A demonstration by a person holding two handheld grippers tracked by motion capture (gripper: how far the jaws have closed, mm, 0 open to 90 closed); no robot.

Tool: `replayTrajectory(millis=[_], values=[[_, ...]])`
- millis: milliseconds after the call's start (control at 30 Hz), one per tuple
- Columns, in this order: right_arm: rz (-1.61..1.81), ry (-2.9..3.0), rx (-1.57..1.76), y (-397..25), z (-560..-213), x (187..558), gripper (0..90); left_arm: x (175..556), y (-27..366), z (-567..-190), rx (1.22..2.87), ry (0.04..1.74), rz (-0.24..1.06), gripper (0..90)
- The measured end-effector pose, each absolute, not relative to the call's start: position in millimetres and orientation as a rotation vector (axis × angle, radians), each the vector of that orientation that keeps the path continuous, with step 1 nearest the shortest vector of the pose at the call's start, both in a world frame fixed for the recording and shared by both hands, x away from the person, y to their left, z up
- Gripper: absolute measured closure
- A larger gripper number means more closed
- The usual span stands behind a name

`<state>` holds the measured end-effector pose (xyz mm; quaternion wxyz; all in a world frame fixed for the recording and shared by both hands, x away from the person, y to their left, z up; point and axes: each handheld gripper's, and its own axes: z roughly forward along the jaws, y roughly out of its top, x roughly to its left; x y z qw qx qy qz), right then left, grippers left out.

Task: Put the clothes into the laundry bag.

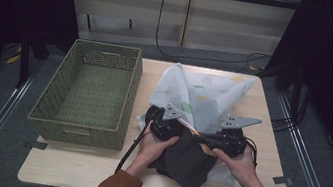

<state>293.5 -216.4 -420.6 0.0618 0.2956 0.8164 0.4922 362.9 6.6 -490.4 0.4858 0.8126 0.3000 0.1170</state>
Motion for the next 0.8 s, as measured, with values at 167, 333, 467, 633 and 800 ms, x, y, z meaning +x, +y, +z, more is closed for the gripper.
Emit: replayTrajectory(millis=[167, 333, 467, 633, 800], values=[[1.453, 2.484, 0.898, -217.9, -425.8, 293.3, 84.6, 362.2, 10.1, -488.1, 1.953, 0.704, 0.241, 58.3], [1.439, 2.454, 0.917, -228.7, -425.8, 291.9, 69.1, 351.9, 25.2, -475.7, 1.915, 0.68, 0.198, 39.7], [1.41, 2.449, 0.932, -242.7, -426.5, 283.2, 63.6, 335.3, 43.2, -464.5, 1.906, 0.657, 0.239, 27.3], [1.345, 2.454, 0.967, -252.4, -436.5, 278.0, 63.7, 313.6, 62.6, -443.7, 1.839, 0.624, 0.236, 22.9], [1.296, 2.49, 0.949, -243.1, -444.0, 283.1, 66.5, 295.8, 55.6, -441.4, 1.857, 0.534, 0.168, 13.7]])
